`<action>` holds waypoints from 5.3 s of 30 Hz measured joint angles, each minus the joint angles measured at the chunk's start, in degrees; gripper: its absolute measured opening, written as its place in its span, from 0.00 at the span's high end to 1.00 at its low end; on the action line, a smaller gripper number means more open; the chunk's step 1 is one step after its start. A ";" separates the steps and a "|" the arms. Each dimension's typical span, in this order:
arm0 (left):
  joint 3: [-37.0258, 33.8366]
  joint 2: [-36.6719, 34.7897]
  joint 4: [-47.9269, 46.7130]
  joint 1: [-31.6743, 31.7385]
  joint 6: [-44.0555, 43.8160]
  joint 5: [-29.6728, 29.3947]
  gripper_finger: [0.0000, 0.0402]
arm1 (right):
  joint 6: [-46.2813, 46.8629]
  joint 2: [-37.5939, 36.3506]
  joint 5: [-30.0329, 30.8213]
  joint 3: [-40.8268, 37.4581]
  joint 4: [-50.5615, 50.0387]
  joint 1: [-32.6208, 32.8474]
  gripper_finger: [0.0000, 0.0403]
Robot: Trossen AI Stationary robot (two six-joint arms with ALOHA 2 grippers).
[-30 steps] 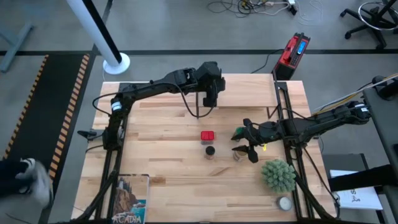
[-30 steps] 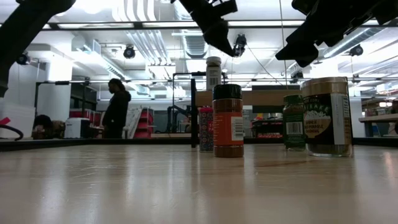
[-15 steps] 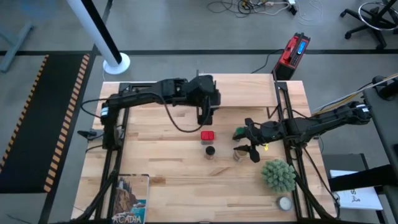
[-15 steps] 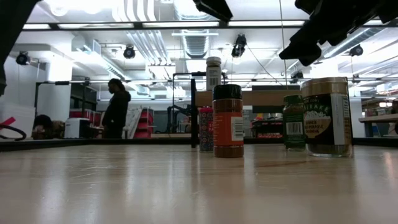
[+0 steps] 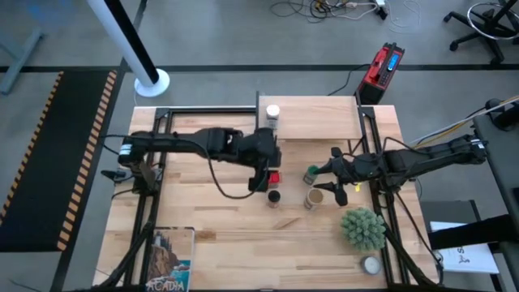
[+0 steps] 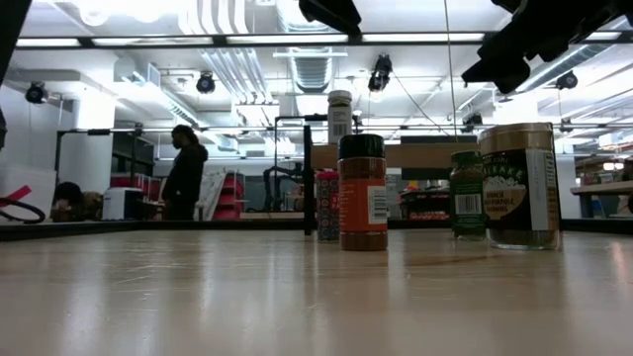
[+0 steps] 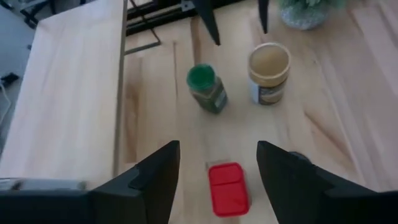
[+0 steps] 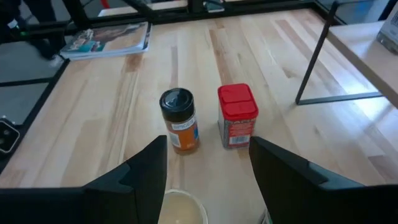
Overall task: Shelf spices
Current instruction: Put the green seasoning bottle on the shelf
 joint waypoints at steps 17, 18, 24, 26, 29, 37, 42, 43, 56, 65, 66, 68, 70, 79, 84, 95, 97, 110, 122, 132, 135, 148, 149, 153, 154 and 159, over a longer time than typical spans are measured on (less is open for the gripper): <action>-39.90 -23.12 30.57 -1.18 -11.53 -3.33 0.52 | 1.97 2.60 3.33 1.67 -5.44 -0.44 0.49; -41.69 -23.91 31.59 -1.18 -12.25 -3.39 0.52 | 1.99 2.95 4.24 2.60 -6.27 -0.44 0.49; -49.96 -26.54 39.33 -1.18 -14.81 -3.56 0.53 | 0.38 5.90 6.07 9.49 -15.78 -0.57 0.49; -51.97 -26.76 41.79 -1.18 -14.88 -3.56 0.53 | -0.34 7.60 6.04 11.84 -19.32 -0.74 0.48; -53.82 -26.85 44.52 -1.18 -14.84 -3.73 0.52 | -1.59 10.52 6.63 14.09 -22.87 -1.04 0.45; -55.45 -26.92 46.56 -1.18 -14.90 -7.13 0.52 | -7.64 16.93 9.43 15.89 -24.49 -2.42 0.33; -55.36 -26.92 46.58 -1.18 -16.12 -7.93 0.52 | -7.96 19.47 9.42 15.88 -24.48 -4.11 0.28; -55.29 -26.92 46.55 -1.18 -16.44 -7.93 0.52 | -7.96 19.90 9.32 15.87 -24.49 -4.35 0.27; -55.29 -26.92 46.24 -1.18 -18.64 -7.91 0.52 | -8.61 26.82 6.86 15.61 -24.24 -6.12 0.29; -55.29 -26.92 45.75 -1.18 -18.74 -7.87 0.52 | -9.59 30.05 2.84 15.61 -22.68 -9.00 0.28; -55.29 -26.92 45.57 -1.18 -18.77 -7.87 0.52 | -9.95 30.40 2.13 15.59 -22.65 -9.32 0.28; -55.29 -26.89 45.44 -1.18 -18.78 -7.85 0.52 | -10.16 30.87 0.93 15.58 -22.42 -10.02 0.29; -55.29 -26.89 45.18 -1.18 -18.77 -7.85 0.52 | -10.17 31.20 -0.01 15.58 -22.32 -10.61 0.30; -55.29 -26.89 44.10 -1.18 -18.78 -7.82 0.52 | -10.61 33.11 -1.32 15.52 -22.37 -12.71 0.40; -55.29 -26.89 43.95 -1.18 -18.77 -7.82 0.52 | -10.66 34.30 -1.98 15.66 -22.05 -13.09 0.49; -55.29 -26.89 43.95 -1.18 -18.78 -7.82 0.52 | -10.25 32.82 -2.42 15.60 -24.30 -13.31 0.55; -55.29 -26.89 43.93 -1.18 -18.77 -7.82 0.52 | -10.24 32.34 -2.36 15.50 -25.11 -13.29 0.55; -55.29 -26.89 43.95 -1.18 -18.78 -7.80 0.52 | -12.07 31.99 -2.13 20.65 -28.49 -13.29 0.55; -55.29 -26.89 43.76 -1.24 -18.79 -7.79 0.52 | -15.56 31.92 -1.88 32.14 -38.26 -13.29 0.55; -55.29 -26.89 43.62 -1.57 -18.81 -7.76 0.52 | -19.11 31.85 -1.64 40.71 -45.26 -13.61 0.55; -55.29 -26.89 43.62 -1.57 -18.81 -7.76 0.52 | -19.64 31.84 -0.53 42.61 -47.81 -13.92 0.55; -55.29 -26.89 43.47 -1.57 -18.84 -7.76 0.52 | -24.59 28.73 1.42 46.27 -50.90 -18.65 0.55; -55.29 -26.89 43.40 -1.57 -18.84 -7.76 0.52 | -25.18 28.27 1.42 46.25 -51.17 -19.32 0.55; -55.29 -26.89 43.21 -1.57 -18.84 -7.76 0.52 | -27.85 26.96 1.42 46.25 -51.13 -22.11 0.55; -55.29 -26.89 43.25 -1.57 -18.84 -7.76 0.52 | -28.89 26.69 1.32 46.25 -51.13 -22.86 0.55; -55.29 -26.89 43.25 -1.57 -18.92 -7.76 0.52 | -33.70 26.30 -2.32 46.25 -51.09 -26.90 0.55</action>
